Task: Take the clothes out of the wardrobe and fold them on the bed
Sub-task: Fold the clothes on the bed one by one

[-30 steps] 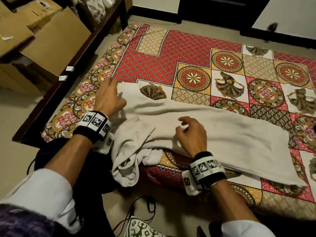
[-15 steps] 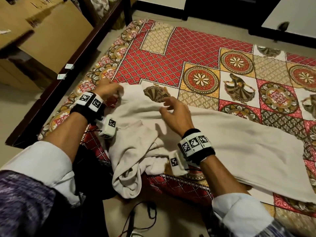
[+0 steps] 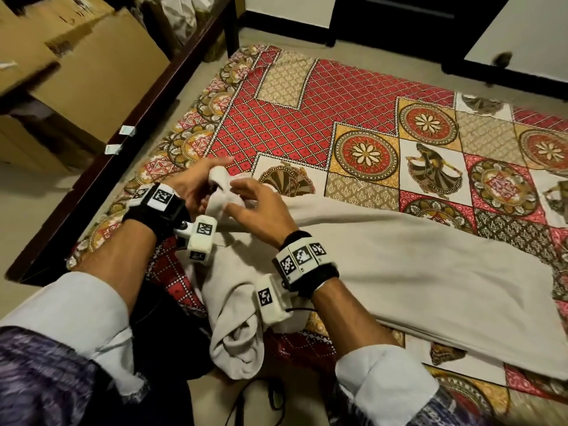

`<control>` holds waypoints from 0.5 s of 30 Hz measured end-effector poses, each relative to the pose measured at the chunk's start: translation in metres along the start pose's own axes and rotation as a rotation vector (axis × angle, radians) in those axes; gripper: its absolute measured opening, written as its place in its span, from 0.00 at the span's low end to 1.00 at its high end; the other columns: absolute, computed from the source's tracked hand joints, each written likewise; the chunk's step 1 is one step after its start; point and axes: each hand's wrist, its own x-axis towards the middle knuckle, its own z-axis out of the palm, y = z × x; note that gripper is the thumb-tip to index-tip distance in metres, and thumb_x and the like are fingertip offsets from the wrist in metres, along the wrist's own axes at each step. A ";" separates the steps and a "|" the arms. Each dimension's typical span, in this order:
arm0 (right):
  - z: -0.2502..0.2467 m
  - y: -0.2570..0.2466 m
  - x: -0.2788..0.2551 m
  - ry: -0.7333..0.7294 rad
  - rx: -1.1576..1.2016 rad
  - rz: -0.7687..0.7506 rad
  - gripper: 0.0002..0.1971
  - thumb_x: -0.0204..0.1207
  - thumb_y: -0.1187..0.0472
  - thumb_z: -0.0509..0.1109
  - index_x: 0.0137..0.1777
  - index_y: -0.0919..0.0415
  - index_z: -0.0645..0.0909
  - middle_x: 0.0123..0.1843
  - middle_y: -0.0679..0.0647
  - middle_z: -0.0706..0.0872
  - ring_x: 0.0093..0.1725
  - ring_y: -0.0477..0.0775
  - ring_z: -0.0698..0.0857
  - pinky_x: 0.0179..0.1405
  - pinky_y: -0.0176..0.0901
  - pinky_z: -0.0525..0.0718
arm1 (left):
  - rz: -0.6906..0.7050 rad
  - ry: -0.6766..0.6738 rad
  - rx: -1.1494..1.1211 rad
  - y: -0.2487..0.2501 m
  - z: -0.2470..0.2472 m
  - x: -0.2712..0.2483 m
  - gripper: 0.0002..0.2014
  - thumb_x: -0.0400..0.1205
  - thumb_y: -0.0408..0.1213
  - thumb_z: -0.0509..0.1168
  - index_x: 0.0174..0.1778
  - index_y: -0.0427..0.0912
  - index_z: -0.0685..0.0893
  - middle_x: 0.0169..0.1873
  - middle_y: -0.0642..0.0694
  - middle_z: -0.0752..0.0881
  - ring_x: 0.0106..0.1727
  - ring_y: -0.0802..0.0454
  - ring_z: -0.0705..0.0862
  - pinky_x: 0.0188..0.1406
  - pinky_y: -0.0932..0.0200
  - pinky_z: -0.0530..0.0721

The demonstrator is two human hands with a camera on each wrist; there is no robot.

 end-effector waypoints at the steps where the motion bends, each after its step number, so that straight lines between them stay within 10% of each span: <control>1: 0.000 0.002 -0.003 -0.016 0.001 -0.011 0.27 0.73 0.51 0.76 0.73 0.54 0.82 0.70 0.53 0.89 0.68 0.54 0.87 0.72 0.61 0.84 | -0.030 -0.016 0.011 0.001 0.003 -0.002 0.27 0.67 0.65 0.78 0.32 0.44 0.79 0.34 0.43 0.73 0.31 0.48 0.68 0.32 0.56 0.58; 5: -0.002 0.014 -0.010 -0.055 -0.012 -0.023 0.22 0.75 0.54 0.77 0.70 0.50 0.84 0.69 0.51 0.90 0.68 0.54 0.87 0.73 0.61 0.83 | 0.030 -0.077 0.040 0.004 0.030 -0.027 0.15 0.87 0.41 0.61 0.41 0.36 0.86 0.33 0.38 0.88 0.31 0.43 0.86 0.40 0.52 0.82; 9: -0.009 0.026 -0.015 0.056 0.065 0.012 0.16 0.75 0.58 0.75 0.63 0.54 0.90 0.61 0.48 0.93 0.62 0.45 0.89 0.69 0.56 0.87 | 0.121 0.063 -0.226 0.007 0.017 -0.020 0.13 0.82 0.30 0.63 0.60 0.33 0.86 0.57 0.33 0.89 0.53 0.41 0.91 0.62 0.45 0.86; 13: -0.028 0.040 -0.022 0.384 -0.042 0.079 0.15 0.76 0.62 0.71 0.61 0.52 0.90 0.59 0.52 0.93 0.59 0.49 0.89 0.65 0.50 0.88 | 0.261 0.367 -0.303 0.005 0.011 -0.013 0.12 0.88 0.30 0.54 0.39 0.41 0.75 0.26 0.48 0.86 0.18 0.61 0.83 0.19 0.70 0.81; 15: -0.040 0.050 -0.021 0.425 -0.141 0.137 0.16 0.76 0.61 0.70 0.63 0.52 0.89 0.61 0.56 0.93 0.60 0.54 0.89 0.62 0.44 0.85 | 0.297 0.495 -0.282 0.003 0.006 -0.008 0.10 0.83 0.32 0.58 0.36 0.43 0.74 0.26 0.48 0.82 0.19 0.56 0.83 0.14 0.68 0.77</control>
